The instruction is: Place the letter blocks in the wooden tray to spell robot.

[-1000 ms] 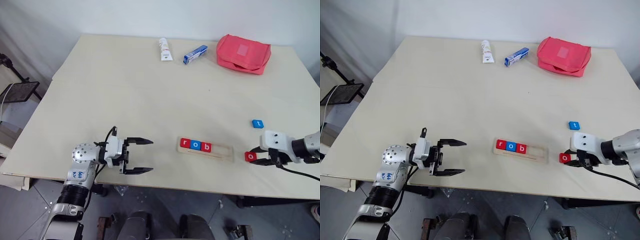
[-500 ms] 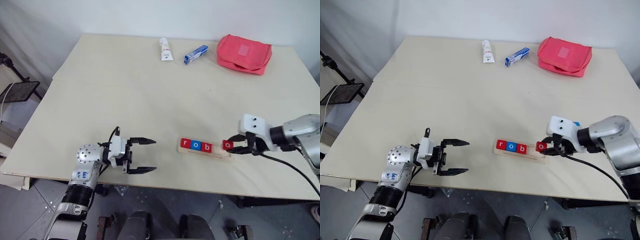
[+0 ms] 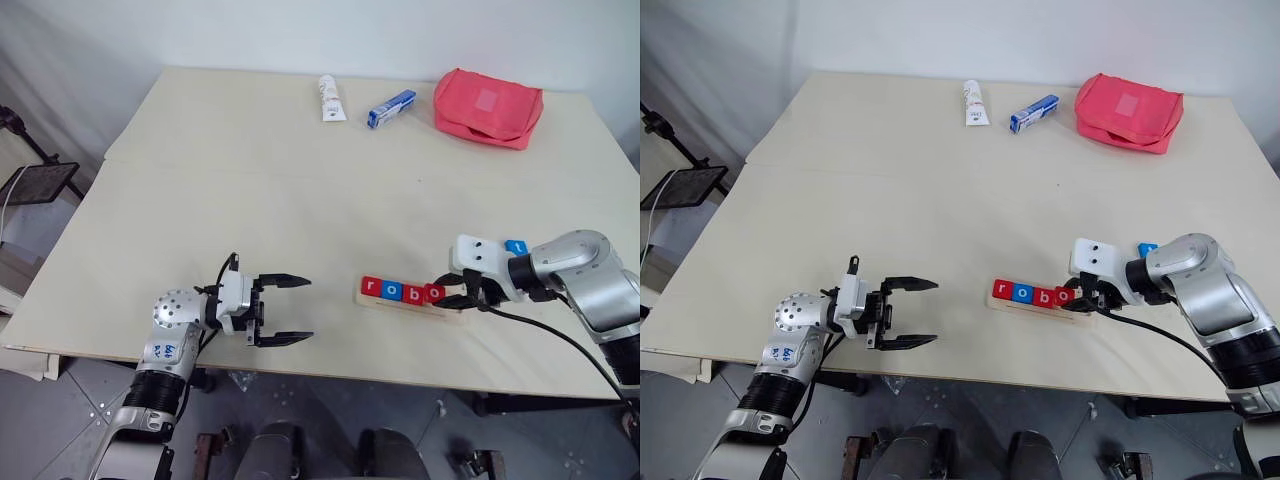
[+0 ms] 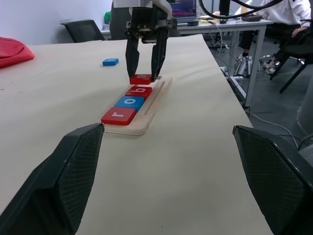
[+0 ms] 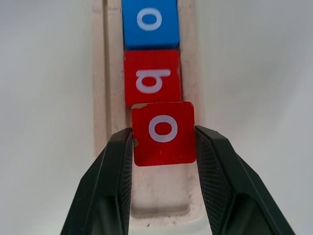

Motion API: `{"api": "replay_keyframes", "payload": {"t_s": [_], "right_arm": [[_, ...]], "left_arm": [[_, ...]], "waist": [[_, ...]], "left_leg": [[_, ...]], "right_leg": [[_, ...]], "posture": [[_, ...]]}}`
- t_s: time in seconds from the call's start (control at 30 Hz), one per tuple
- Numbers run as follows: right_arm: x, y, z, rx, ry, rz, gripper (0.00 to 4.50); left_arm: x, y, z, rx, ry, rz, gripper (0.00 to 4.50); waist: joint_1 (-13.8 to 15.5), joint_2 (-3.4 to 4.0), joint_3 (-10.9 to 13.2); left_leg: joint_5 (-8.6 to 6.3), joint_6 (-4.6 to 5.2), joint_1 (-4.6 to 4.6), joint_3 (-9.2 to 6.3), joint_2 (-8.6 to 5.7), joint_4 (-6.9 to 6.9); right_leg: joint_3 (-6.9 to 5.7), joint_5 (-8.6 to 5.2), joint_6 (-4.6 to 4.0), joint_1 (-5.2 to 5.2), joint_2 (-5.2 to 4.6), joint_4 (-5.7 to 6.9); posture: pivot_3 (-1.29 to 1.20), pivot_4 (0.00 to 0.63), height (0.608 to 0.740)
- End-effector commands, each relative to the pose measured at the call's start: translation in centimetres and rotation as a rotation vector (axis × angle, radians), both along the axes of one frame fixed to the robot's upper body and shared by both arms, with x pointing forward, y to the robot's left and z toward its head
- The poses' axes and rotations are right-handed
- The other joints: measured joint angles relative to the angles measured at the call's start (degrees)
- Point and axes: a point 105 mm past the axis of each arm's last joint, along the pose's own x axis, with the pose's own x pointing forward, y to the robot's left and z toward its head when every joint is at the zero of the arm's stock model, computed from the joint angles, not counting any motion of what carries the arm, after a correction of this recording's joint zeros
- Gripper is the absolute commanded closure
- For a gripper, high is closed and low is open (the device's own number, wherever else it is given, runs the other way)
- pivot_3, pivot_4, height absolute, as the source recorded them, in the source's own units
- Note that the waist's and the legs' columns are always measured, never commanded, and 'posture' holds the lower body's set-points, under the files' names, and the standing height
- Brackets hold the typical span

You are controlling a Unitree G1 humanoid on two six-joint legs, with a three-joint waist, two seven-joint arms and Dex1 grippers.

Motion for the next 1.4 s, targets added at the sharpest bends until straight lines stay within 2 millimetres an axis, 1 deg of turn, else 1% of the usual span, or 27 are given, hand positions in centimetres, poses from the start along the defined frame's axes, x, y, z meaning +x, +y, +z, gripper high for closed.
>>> {"api": "replay_keyframes", "payload": {"t_s": [0.03, 0.33, 0.4, 0.53, 0.57, 0.63, 0.77, 0.87, 0.97, 1.07, 1.17, 1.3, 1.4], "right_arm": [[0.1, 0.2, 0.4, -0.007, -0.021, 0.011, 3.06], [-0.3, -0.2, 0.2, -0.031, -0.004, 0.012, 3.06], [-0.3, -0.2, 0.2, -0.031, -0.003, 0.014, 2.32], [-0.4, -0.1, 0.3, -0.028, -0.004, 0.014, 1.11], [-0.4, -0.1, 0.3, -0.027, -0.004, 0.015, 0.68], [-0.5, 0.0, 0.5, -0.025, -0.006, 0.017, 0.03], [-0.2, 0.0, 1.0, -0.012, -0.034, 0.001, 0.03], [0.0, 0.2, 1.9, 0.031, -0.056, -0.013, 0.03], [0.5, -0.2, 3.4, 0.103, -0.112, -0.078, 0.03], [1.0, -1.9, 4.9, 0.202, -0.22, -0.192, 0.03], [0.6, -4.0, 5.5, 0.287, -0.277, -0.317, 0.03], [0.6, -7.7, 5.9, 0.361, -0.375, -0.529, 0.03], [0.4, -9.9, 5.4, 0.401, -0.413, -0.669, 0.03]], "left_arm": [[-0.4, -0.4, 0.4, -0.004, -0.03, -0.011, 0.0], [-0.3, -0.6, 0.4, -0.008, -0.031, -0.008, 0.0], [-0.2, -0.6, 0.4, -0.008, -0.032, -0.008, 0.0], [-0.1, -0.6, 0.4, -0.01, -0.033, -0.007, 0.0], [-0.1, -0.7, 0.4, -0.01, -0.033, -0.007, 0.0], [0.0, -0.7, 0.4, -0.011, -0.034, -0.006, 0.0], [0.1, -0.7, 0.4, -0.012, -0.036, -0.006, 0.0], [0.1, -0.7, 0.4, -0.014, -0.038, -0.006, 0.0], [0.1, -0.7, 0.4, -0.016, -0.04, -0.004, 0.0], [0.0, -0.6, 0.4, -0.017, -0.045, -0.001, 0.0], [-0.1, -0.5, 0.3, -0.018, -0.041, -0.001, 0.0], [-0.1, -0.4, 0.2, -0.018, -0.036, -0.003, 0.0], [0.0, -0.6, 0.2, -0.018, -0.032, -0.014, 0.0]], "waist": [[-0.03, 0.0, 0.0], [-0.06, 0.0, 0.0], [-0.06, 0.0, 0.0], [-0.04, 0.0, 0.0], [-0.05, 0.0, 0.0], [-0.06, 0.0, 0.0], [-0.04, 0.0, 0.0], [-0.04, 0.0, 0.0], [-0.03, 0.0, 0.0], [0.14, 0.0, 0.0], [0.23, 0.0, 0.0], [0.11, 0.0, 0.0], [0.0, 0.0, 0.0]], "left_leg": [[0.0, 0.0, 0.0, -0.01, 0.0, 0.0], [0.0, 0.0, 0.0, 0.0, 0.0, 0.0], [0.0, 0.0, 0.0, 0.0, 0.0, 0.0], [0.0, 0.0, 0.0, 0.0, 0.0, 0.0], [0.0, 0.0, 0.0, 0.0, 0.0, 0.0], [0.0, 0.0, 0.0, 0.0, 0.0, 0.0], [0.0, 0.0, 0.0, 0.01, 0.0, 0.0], [0.0, 0.0, 0.0, 0.0, 0.0, 0.0], [0.0, 0.0, 0.0, 0.0, 0.0, 0.0], [0.0, 0.0, -0.01, -0.01, 0.0, 0.0], [0.0, 0.0, -0.01, -0.07, -0.02, -0.03], [0.0, 0.0, -0.01, -0.01, -0.03, -0.06], [0.0, 0.0, 0.01, 0.04, -0.01, -0.07]], "right_leg": [[-0.01, 0.0, 0.0, 0.0, 0.0, 0.0], [0.0, 0.0, 0.0, 0.0, 0.0, 0.0], [0.0, 0.0, 0.0, 0.0, 0.0, 0.0], [0.0, 0.0, 0.0, 0.0, 0.0, 0.0], [0.0, 0.0, 0.0, 0.0, 0.0, 0.0], [0.0, 0.0, 0.0, 0.0, 0.0, 0.0], [0.0, 0.0, 0.0, 0.0, 0.0, 0.0], [0.0, 0.0, 0.0, -0.01, 0.0, 0.0], [0.0, 0.0, 0.0, -0.01, 0.0, 0.0], [0.0, 0.0, 0.0, 0.0, 0.0, 0.0], [-0.03, 0.0, 0.0, 0.03, 0.0, 0.01], [-0.01, 0.0, 0.0, 0.01, -0.01, 0.02], [0.0, 0.0, 0.0, 0.0, -0.01, 0.02]], "posture": [[0.0, 0.15, 0.74], [0.0, 0.15, 0.74], [0.0, 0.15, 0.74], [0.0, 0.15, 0.74], [0.0, 0.15, 0.74], [0.0, 0.15, 0.74], [0.0, 0.15, 0.74], [0.0, 0.15, 0.74], [0.0, 0.15, 0.74], [0.0, 0.15, 0.74], [0.0, 0.15, 0.74], [0.0, 0.15, 0.74], [0.0, 0.15, 0.74]]}}
